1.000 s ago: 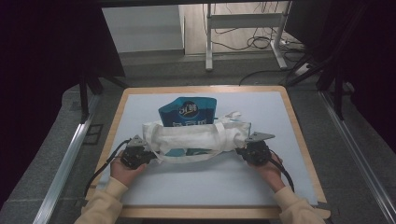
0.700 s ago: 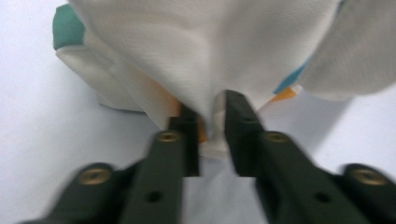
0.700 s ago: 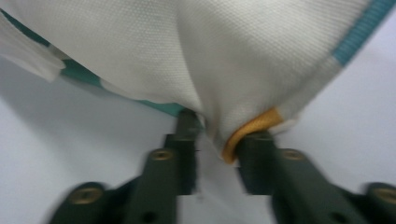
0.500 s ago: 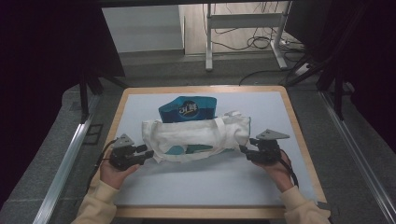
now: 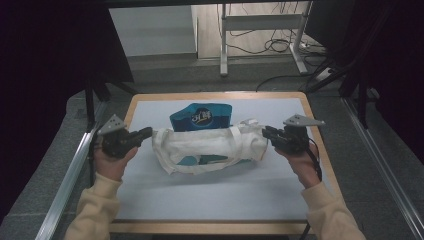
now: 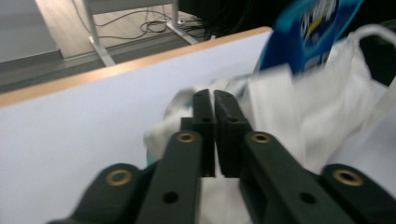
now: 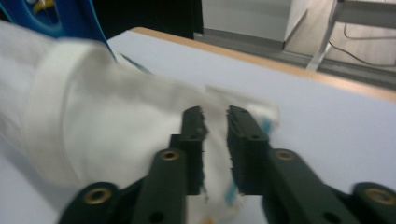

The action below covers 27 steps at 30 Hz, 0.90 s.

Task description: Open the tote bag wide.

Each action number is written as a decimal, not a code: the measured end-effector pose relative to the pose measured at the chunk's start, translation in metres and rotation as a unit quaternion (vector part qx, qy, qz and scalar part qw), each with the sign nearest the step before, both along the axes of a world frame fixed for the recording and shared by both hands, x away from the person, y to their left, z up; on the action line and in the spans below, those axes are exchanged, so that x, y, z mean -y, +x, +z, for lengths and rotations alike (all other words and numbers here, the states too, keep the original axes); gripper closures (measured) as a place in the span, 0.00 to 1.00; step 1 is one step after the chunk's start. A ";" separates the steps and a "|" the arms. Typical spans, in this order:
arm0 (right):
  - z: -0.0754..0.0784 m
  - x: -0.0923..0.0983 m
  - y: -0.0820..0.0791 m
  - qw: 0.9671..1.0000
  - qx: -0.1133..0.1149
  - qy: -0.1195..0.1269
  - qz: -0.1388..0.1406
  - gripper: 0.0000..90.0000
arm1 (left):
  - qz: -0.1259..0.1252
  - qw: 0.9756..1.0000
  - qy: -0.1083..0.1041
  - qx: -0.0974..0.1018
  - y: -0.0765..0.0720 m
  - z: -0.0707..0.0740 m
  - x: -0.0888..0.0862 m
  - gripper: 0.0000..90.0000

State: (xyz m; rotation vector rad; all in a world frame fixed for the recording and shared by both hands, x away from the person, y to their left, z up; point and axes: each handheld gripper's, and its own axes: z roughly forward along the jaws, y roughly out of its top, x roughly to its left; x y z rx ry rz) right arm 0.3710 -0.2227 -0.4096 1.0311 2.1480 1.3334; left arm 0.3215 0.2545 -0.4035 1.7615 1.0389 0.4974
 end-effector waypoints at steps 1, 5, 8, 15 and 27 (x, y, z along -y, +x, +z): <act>0.004 -0.004 0.003 1.000 0.000 0.000 0.004 0.93 | -0.001 1.000 0.002 0.000 0.008 0.006 0.003 1.00; 0.017 -0.025 0.022 1.000 -0.001 -0.005 0.019 0.98 | -0.004 1.000 0.009 -0.012 0.032 0.014 0.012 1.00; 0.019 -0.036 0.036 1.000 -0.008 -0.010 0.022 0.99 | -0.011 1.000 0.010 -0.025 0.045 0.011 0.019 1.00; 0.008 -0.049 0.044 0.999 -0.031 -0.014 0.035 0.99 | -0.040 0.998 0.015 -0.052 0.052 -0.003 0.032 1.00; -0.012 -0.051 0.024 0.996 -0.047 -0.035 0.060 0.99 | -0.062 0.995 0.009 -0.083 0.031 -0.032 0.029 1.00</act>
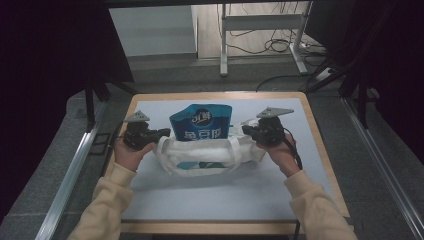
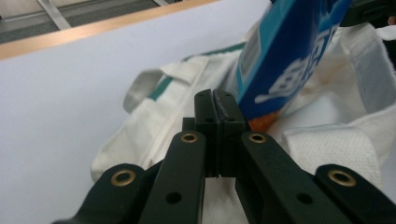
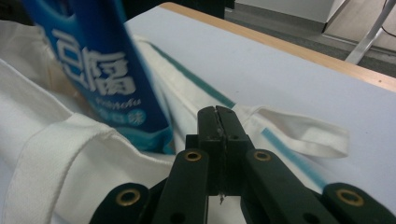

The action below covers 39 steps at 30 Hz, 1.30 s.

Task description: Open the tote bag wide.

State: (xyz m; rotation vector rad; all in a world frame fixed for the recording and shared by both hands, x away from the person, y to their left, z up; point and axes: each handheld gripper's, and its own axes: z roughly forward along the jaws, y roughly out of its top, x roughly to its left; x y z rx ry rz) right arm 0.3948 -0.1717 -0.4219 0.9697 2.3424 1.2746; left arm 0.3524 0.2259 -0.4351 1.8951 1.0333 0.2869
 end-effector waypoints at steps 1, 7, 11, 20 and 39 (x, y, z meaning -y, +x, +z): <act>-0.002 -0.001 -0.002 1.000 0.000 -0.004 0.005 0.99 | -0.002 1.000 0.000 -0.002 -0.001 -0.003 0.000 1.00; -0.014 -0.006 -0.014 1.000 -0.002 -0.016 0.021 0.99 | -0.012 1.000 0.011 -0.013 -0.011 -0.018 0.004 1.00; -0.023 -0.005 -0.020 1.000 -0.008 -0.014 0.023 0.99 | -0.014 0.999 0.018 -0.023 -0.015 -0.029 0.006 1.00; -0.046 -0.001 -0.026 0.999 -0.031 -0.009 0.025 0.99 | -0.018 0.999 0.018 -0.031 -0.024 -0.043 0.007 1.00; -0.097 0.001 -0.040 0.996 -0.069 -0.052 0.029 0.99 | -0.023 0.998 0.032 -0.051 -0.024 -0.072 0.018 1.00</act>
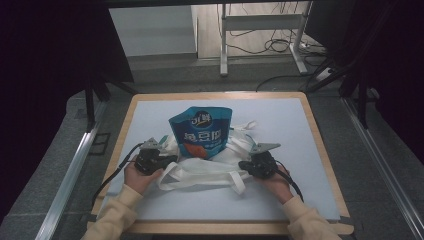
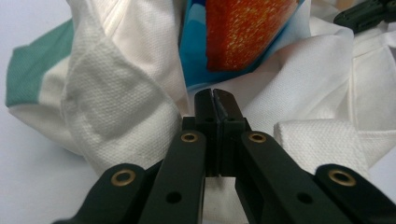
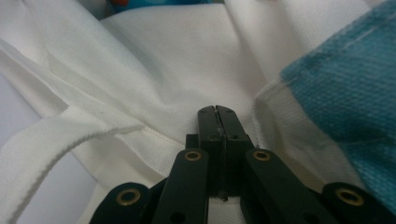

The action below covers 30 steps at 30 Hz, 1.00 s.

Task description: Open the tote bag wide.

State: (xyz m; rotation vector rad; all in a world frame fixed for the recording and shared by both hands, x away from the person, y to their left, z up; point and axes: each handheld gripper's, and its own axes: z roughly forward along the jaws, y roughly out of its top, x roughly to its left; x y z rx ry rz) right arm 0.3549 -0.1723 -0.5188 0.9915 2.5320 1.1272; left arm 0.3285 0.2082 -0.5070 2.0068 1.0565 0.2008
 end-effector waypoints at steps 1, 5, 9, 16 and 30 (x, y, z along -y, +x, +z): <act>0.000 0.000 0.000 1.000 0.000 0.000 0.000 0.99 | 0.000 1.000 -0.002 0.000 0.000 0.000 0.000 1.00; 0.002 0.000 0.000 1.000 0.001 0.005 -0.002 0.99 | 0.002 1.000 0.000 0.003 -0.001 0.001 0.001 1.00; 0.013 0.001 -0.001 1.000 0.013 0.024 -0.003 0.99 | 0.002 1.000 -0.001 0.016 -0.003 0.009 0.000 1.00; 0.034 -0.016 -0.008 0.998 0.037 0.049 0.012 0.99 | 0.005 0.999 -0.010 0.045 -0.003 0.032 0.003 1.00; 0.008 -0.027 -0.017 0.999 0.000 0.018 0.043 0.99 | 0.037 0.998 0.041 0.009 0.033 0.017 0.007 1.00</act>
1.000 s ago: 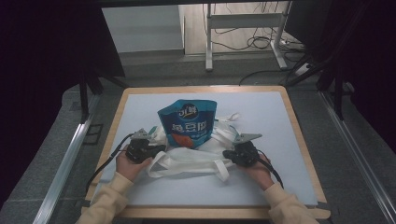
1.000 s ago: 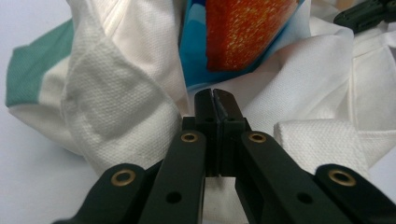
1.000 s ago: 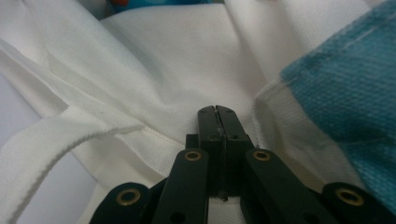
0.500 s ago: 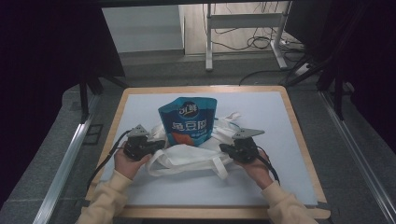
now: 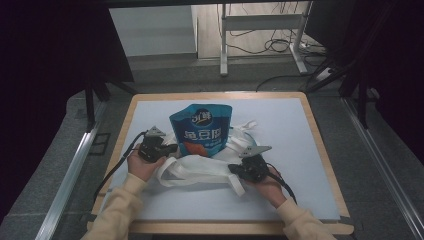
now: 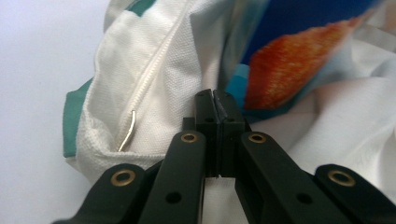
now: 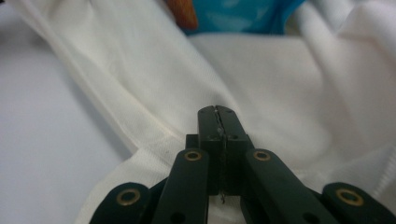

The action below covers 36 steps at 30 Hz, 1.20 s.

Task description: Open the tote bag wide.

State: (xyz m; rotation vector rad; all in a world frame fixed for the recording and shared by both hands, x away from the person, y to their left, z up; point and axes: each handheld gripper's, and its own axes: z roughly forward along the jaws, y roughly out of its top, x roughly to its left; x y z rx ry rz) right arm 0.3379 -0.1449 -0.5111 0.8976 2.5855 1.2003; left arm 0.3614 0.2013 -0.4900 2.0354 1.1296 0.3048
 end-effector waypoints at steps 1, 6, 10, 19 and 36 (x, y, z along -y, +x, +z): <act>-0.003 0.000 0.000 1.000 -0.002 -0.005 0.003 0.99 | 0.005 1.000 -0.002 0.000 0.002 0.000 0.000 1.00; -0.012 -0.001 -0.002 1.000 -0.006 -0.022 0.007 0.99 | 0.017 1.000 -0.009 -0.013 0.016 -0.006 0.000 1.00; -0.014 -0.001 -0.004 1.000 0.000 -0.027 0.008 0.99 | 0.018 1.000 -0.013 -0.017 0.019 -0.008 0.000 1.00; -0.009 0.001 -0.004 1.000 0.001 -0.017 0.005 0.99 | 0.013 0.999 -0.032 -0.001 0.006 0.003 -0.004 1.00; 0.054 0.016 0.029 0.997 0.051 0.045 -0.039 0.99 | -0.045 0.999 -0.027 0.007 -0.036 0.020 0.018 1.00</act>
